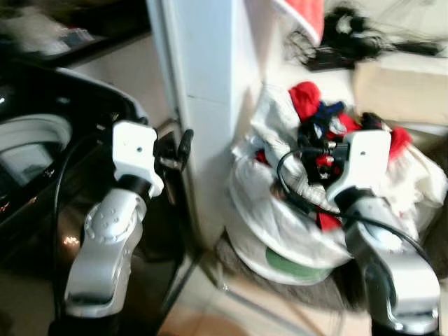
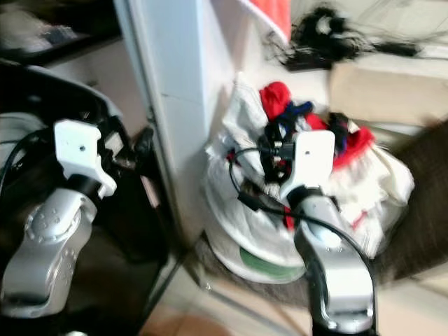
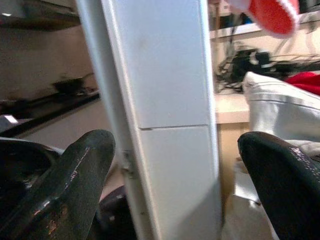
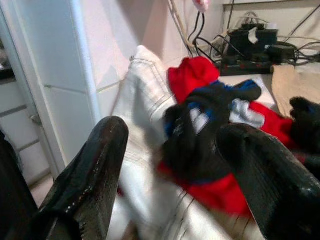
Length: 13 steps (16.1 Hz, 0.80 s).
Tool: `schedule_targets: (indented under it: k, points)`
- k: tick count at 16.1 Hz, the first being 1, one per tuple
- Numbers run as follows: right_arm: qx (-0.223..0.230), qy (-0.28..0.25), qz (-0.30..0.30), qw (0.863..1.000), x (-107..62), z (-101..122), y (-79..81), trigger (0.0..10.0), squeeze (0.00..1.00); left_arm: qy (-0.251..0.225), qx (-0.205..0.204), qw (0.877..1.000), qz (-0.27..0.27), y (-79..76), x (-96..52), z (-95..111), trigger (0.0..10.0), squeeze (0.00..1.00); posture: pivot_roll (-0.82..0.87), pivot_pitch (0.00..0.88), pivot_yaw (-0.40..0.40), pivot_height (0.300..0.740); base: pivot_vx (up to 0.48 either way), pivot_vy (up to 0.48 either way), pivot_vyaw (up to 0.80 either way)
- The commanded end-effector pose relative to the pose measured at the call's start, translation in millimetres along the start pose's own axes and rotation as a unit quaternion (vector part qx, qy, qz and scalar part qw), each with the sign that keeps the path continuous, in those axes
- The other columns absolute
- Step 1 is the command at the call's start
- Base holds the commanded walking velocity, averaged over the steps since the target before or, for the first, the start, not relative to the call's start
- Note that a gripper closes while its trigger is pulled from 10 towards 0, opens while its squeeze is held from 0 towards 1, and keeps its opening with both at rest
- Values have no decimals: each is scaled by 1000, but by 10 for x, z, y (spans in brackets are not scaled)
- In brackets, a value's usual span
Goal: Clothes washing
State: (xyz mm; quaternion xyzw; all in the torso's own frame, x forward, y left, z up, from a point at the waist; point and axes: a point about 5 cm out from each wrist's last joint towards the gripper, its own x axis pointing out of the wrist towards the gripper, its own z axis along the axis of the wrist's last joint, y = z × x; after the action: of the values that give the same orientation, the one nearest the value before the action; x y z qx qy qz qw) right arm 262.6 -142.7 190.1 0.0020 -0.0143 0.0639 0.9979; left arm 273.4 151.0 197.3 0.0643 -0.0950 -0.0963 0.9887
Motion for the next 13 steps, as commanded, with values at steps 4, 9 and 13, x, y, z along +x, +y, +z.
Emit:
schedule_targets:
  k: [4,9,13]
  points:
    - [-9,-12,17,1000,24,60,12,10000,0,5,-4,1000,4,-13,-8,-18,10000,0,-72,0,30,740,0,367,0]
    - [-17,-13,23,1000,72,81,-31,10000,0,10,7,1000,25,-88,-79,-43,10000,0,-62,0,6,740,0,-171,0]
    - [-32,-7,15,999,97,69,-72,10000,0,12,10,1000,26,-92,-73,-31,10000,0,-59,0,1,740,0,0,0]
